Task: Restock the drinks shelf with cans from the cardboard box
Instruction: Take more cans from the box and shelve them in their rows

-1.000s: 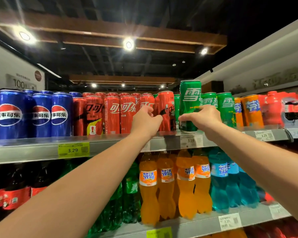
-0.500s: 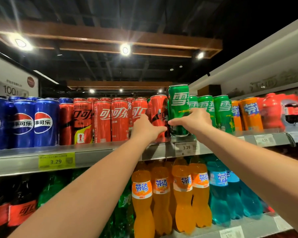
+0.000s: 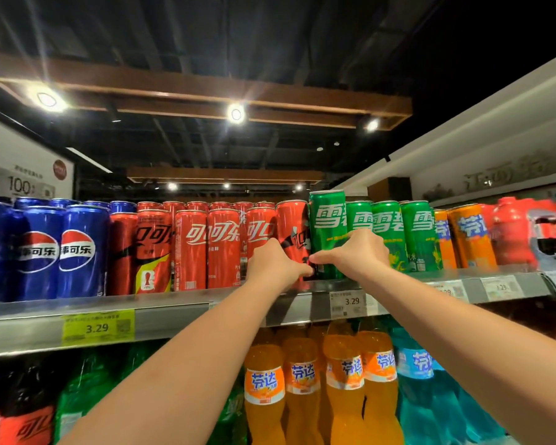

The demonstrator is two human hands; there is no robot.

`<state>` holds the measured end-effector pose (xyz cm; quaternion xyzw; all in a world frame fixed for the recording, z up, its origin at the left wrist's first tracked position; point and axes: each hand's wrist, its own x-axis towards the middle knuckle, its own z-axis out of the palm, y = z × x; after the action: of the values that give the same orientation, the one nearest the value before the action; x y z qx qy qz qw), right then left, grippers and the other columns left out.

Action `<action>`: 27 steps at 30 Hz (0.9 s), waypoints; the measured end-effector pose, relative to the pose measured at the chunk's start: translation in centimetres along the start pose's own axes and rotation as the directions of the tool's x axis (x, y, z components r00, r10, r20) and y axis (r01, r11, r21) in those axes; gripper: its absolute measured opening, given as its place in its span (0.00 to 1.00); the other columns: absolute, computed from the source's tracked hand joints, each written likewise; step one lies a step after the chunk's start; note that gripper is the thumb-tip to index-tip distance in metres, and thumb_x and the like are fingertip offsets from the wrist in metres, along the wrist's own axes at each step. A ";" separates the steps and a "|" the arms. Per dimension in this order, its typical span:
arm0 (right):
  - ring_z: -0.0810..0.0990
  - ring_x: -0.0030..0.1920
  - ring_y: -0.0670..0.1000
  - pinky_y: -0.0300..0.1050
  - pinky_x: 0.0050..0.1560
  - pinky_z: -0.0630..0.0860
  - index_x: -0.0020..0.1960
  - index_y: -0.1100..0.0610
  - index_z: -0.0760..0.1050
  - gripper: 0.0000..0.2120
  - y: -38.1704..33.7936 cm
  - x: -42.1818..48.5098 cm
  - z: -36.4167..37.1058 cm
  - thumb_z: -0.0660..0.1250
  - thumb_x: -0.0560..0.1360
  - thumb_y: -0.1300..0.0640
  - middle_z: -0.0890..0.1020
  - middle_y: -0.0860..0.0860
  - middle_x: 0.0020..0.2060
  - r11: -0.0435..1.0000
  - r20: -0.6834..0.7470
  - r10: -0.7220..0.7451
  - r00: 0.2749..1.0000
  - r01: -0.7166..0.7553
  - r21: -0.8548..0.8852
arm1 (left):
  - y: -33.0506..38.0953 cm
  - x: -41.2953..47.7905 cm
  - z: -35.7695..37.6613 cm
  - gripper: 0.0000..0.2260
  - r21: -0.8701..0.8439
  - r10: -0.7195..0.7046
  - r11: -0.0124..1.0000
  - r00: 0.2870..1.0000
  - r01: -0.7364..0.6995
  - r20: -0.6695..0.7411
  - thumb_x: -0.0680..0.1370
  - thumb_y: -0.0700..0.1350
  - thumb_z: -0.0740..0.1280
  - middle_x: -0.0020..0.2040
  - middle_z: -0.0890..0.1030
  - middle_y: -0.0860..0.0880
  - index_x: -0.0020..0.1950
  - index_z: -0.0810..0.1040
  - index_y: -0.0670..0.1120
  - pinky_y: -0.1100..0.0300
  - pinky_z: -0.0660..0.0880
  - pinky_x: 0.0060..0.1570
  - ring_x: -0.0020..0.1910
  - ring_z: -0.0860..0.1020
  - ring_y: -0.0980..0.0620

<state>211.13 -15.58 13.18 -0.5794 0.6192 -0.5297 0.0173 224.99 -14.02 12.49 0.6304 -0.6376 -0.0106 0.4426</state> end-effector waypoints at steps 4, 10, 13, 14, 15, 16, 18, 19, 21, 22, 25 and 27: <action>0.71 0.30 0.46 0.40 0.24 0.61 0.34 0.56 0.71 0.27 0.3 -0.3 0.3 0.79 0.57 0.37 0.75 0.49 0.30 0.999 0.020 -0.036 0.999 0.036 -0.012 | -0.5 0.0 -0.3 0.32 -0.012 0.013 1.000 1.000 -0.013 -0.020 0.66 0.57 0.77 0.59 0.77 0.47 0.64 0.70 0.46 0.53 0.75 0.52 0.57 0.77 0.46; 0.72 0.30 0.46 0.40 0.24 0.62 0.35 0.57 0.71 0.25 0.6 -0.5 0.3 0.78 0.60 0.39 0.75 0.50 0.31 0.993 0.059 -0.109 0.992 0.111 -0.048 | -0.6 -0.3 -0.4 0.31 -0.004 0.033 0.999 0.999 -0.033 -0.010 0.67 0.56 0.76 0.60 0.77 0.47 0.64 0.70 0.46 0.52 0.74 0.55 0.58 0.77 0.46; 0.73 0.32 0.45 0.40 0.26 0.64 0.35 0.55 0.71 0.22 0.6 -0.7 0.4 0.77 0.63 0.40 0.76 0.49 0.32 0.990 0.083 -0.127 0.988 0.132 -0.049 | -0.6 -0.6 -0.4 0.32 -0.002 0.048 0.999 0.998 -0.048 -0.043 0.66 0.56 0.77 0.60 0.76 0.47 0.64 0.68 0.46 0.51 0.74 0.54 0.58 0.77 0.45; 0.73 0.32 0.45 0.40 0.26 0.65 0.36 0.54 0.71 0.22 0.5 -0.7 0.4 0.77 0.63 0.40 0.76 0.49 0.33 0.990 0.091 -0.129 0.988 0.133 -0.042 | -0.7 -0.7 -0.5 0.32 -0.004 0.052 0.999 0.997 -0.053 -0.051 0.66 0.56 0.77 0.60 0.76 0.47 0.64 0.68 0.46 0.51 0.74 0.54 0.59 0.77 0.45; 0.73 0.33 0.45 0.40 0.27 0.66 0.37 0.54 0.71 0.21 0.5 -0.8 0.4 0.77 0.64 0.41 0.77 0.49 0.34 0.991 0.099 -0.125 0.987 0.128 -0.033 | -0.7 -0.7 -0.5 0.32 -0.005 0.055 0.998 0.997 -0.055 -0.053 0.66 0.56 0.77 0.60 0.76 0.47 0.64 0.67 0.46 0.50 0.74 0.54 0.59 0.77 0.45; 0.74 0.34 0.45 0.40 0.27 0.67 0.38 0.54 0.71 0.20 0.5 -0.9 0.4 0.77 0.64 0.42 0.77 0.49 0.34 0.992 0.110 -0.119 0.987 0.122 -0.021 | -0.7 -0.8 -0.5 0.32 -0.005 0.057 0.998 0.997 -0.057 -0.052 0.66 0.56 0.77 0.60 0.76 0.47 0.64 0.67 0.46 0.50 0.75 0.55 0.58 0.77 0.45; 0.77 0.36 0.47 0.40 0.31 0.71 0.41 0.55 0.75 0.17 0.4 -0.8 0.4 0.76 0.64 0.44 0.80 0.50 0.37 0.994 0.137 -0.107 0.985 0.108 -0.001 | -0.7 -0.8 -0.5 0.32 -0.001 0.061 0.998 0.997 -0.061 -0.051 0.67 0.56 0.76 0.61 0.76 0.47 0.64 0.68 0.46 0.49 0.75 0.56 0.58 0.77 0.45; 0.78 0.38 0.48 0.41 0.33 0.74 0.43 0.55 0.77 0.17 0.3 -0.8 0.3 0.76 0.64 0.45 0.81 0.51 0.38 0.995 0.147 -0.098 0.984 0.098 0.002 | -0.7 -0.8 -0.5 0.32 0.003 0.063 0.998 0.997 -0.063 -0.051 0.67 0.56 0.76 0.61 0.77 0.47 0.64 0.68 0.46 0.50 0.75 0.55 0.58 0.77 0.45; 0.79 0.40 0.50 0.43 0.37 0.77 0.45 0.57 0.78 0.19 0.2 -0.6 0.3 0.77 0.63 0.46 0.81 0.51 0.40 0.998 0.150 -0.070 0.986 0.070 0.005 | -0.7 -0.8 -0.4 0.32 0.004 0.068 0.998 0.996 -0.068 -0.052 0.67 0.56 0.76 0.61 0.76 0.47 0.64 0.68 0.46 0.50 0.75 0.54 0.58 0.77 0.45; 0.79 0.40 0.50 0.43 0.38 0.78 0.45 0.57 0.78 0.19 0.2 -0.5 0.4 0.77 0.62 0.46 0.81 0.52 0.40 0.998 0.142 -0.060 0.988 0.060 0.001 | -0.8 -0.9 -0.3 0.31 0.004 0.070 0.998 0.996 -0.069 -0.058 0.67 0.56 0.76 0.61 0.77 0.47 0.64 0.68 0.47 0.51 0.75 0.54 0.58 0.77 0.45; 0.78 0.38 0.49 0.42 0.34 0.76 0.45 0.57 0.77 0.21 0.3 -0.3 0.7 0.78 0.62 0.44 0.80 0.52 0.39 0.998 0.106 -0.042 0.993 0.045 -0.033 | -1.1 -0.8 -0.2 0.30 0.017 0.082 0.997 0.994 -0.080 -0.079 0.67 0.57 0.76 0.60 0.77 0.47 0.63 0.69 0.47 0.51 0.75 0.52 0.57 0.77 0.46; 0.76 0.36 0.48 0.41 0.30 0.71 0.43 0.57 0.75 0.22 0.3 -0.4 0.9 0.78 0.61 0.43 0.78 0.51 0.36 0.997 0.080 -0.040 0.996 0.046 -0.063 | -1.3 -0.7 -0.1 0.30 0.013 0.085 0.996 0.993 -0.084 -0.080 0.68 0.57 0.75 0.60 0.77 0.47 0.63 0.69 0.47 0.51 0.75 0.53 0.58 0.77 0.46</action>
<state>211.58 -15.92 12.35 -0.6133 0.6223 -0.4863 0.0114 225.91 -13.66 11.46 0.6049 -0.6456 0.0367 0.4647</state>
